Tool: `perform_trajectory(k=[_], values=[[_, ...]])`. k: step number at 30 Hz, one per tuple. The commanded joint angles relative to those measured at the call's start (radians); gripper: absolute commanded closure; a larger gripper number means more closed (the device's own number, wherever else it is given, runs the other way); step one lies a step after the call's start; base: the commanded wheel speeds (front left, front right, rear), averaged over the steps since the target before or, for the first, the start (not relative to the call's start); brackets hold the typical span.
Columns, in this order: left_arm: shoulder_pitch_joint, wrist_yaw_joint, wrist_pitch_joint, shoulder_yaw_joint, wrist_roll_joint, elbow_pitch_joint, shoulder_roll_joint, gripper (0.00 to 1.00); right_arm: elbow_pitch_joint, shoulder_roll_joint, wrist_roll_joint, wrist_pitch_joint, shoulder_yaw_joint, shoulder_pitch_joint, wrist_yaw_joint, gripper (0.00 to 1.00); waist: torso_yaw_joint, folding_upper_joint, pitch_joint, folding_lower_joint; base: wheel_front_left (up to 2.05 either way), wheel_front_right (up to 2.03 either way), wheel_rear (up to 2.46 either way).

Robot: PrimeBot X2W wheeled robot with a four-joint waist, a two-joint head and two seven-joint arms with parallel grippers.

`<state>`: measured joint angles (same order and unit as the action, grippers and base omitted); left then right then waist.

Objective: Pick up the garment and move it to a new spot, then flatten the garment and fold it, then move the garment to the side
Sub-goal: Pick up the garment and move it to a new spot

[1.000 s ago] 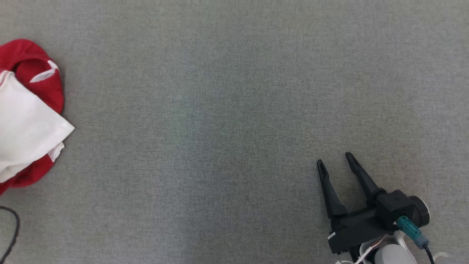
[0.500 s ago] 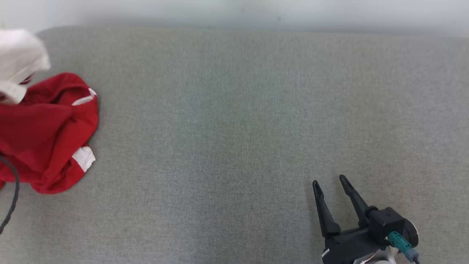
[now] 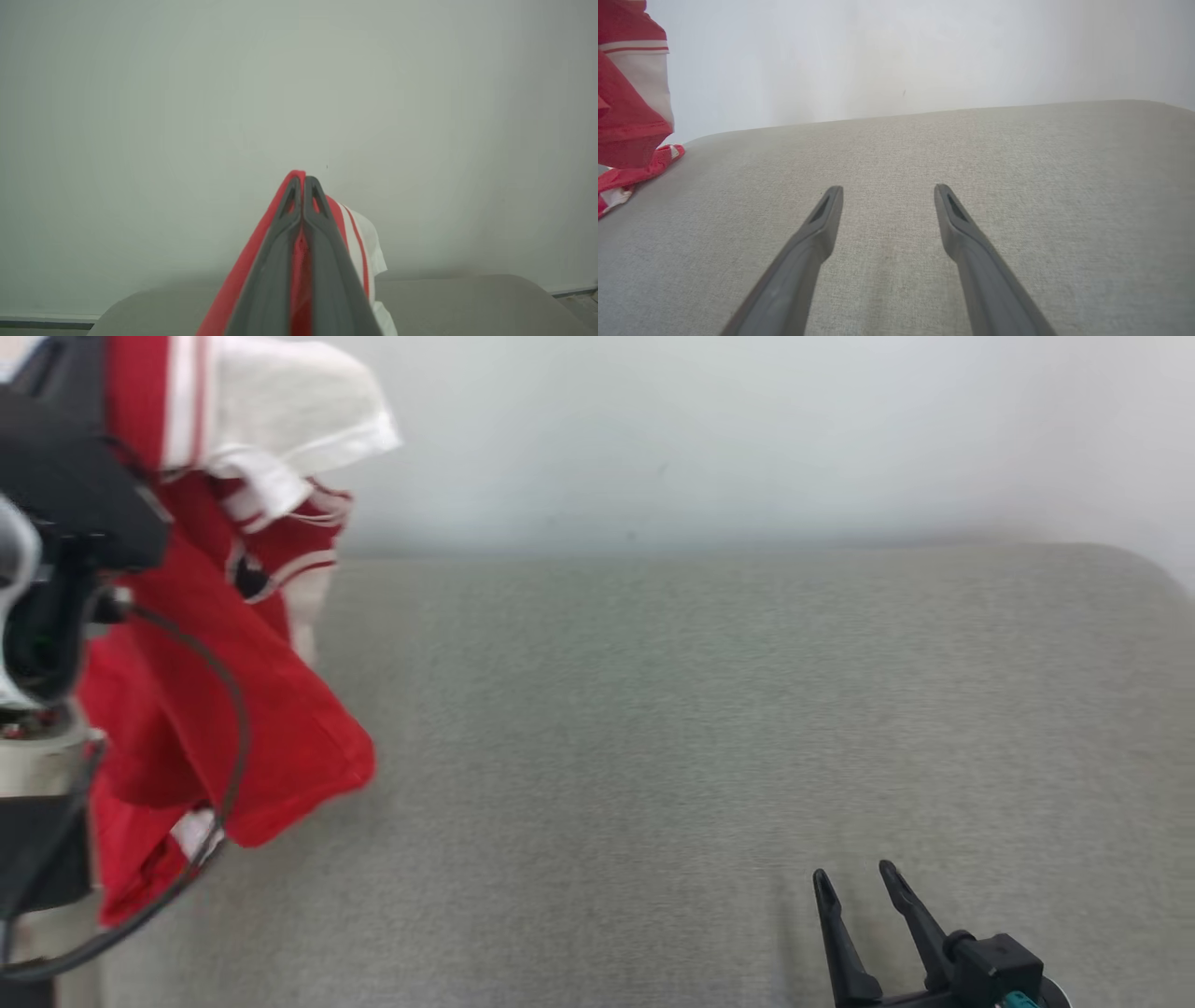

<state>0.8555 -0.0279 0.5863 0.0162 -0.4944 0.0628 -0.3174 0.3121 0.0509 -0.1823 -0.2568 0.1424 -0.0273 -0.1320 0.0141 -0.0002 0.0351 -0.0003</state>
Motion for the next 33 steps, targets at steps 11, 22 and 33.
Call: perform_trajectory(k=[11, 22, 33], values=[[-0.026, -0.014, -0.116, -0.101, -0.054, 0.081, 0.197, 1.00, -0.042, -0.001, 0.014, 0.035, 0.008, 0.028, 0.002, 0.00, -0.256, 0.0002, -0.071, 0.0003, 0.00, 0.00, 0.00], [-0.195, 0.000, -0.287, -0.201, 0.021, 0.238, 0.237, 1.00, -0.081, -0.001, 0.023, 0.071, 0.030, 0.044, 0.002, 0.00, -0.368, 0.0002, -0.049, 0.0003, 0.00, 0.00, 0.00], [-0.424, 0.035, -0.551, -0.314, 0.055, 0.547, 0.265, 0.82, -0.108, -0.001, 0.038, 0.097, 0.029, 0.055, 0.002, 0.00, -0.348, 0.0002, -0.048, 0.0003, 0.00, 0.00, 0.00]])
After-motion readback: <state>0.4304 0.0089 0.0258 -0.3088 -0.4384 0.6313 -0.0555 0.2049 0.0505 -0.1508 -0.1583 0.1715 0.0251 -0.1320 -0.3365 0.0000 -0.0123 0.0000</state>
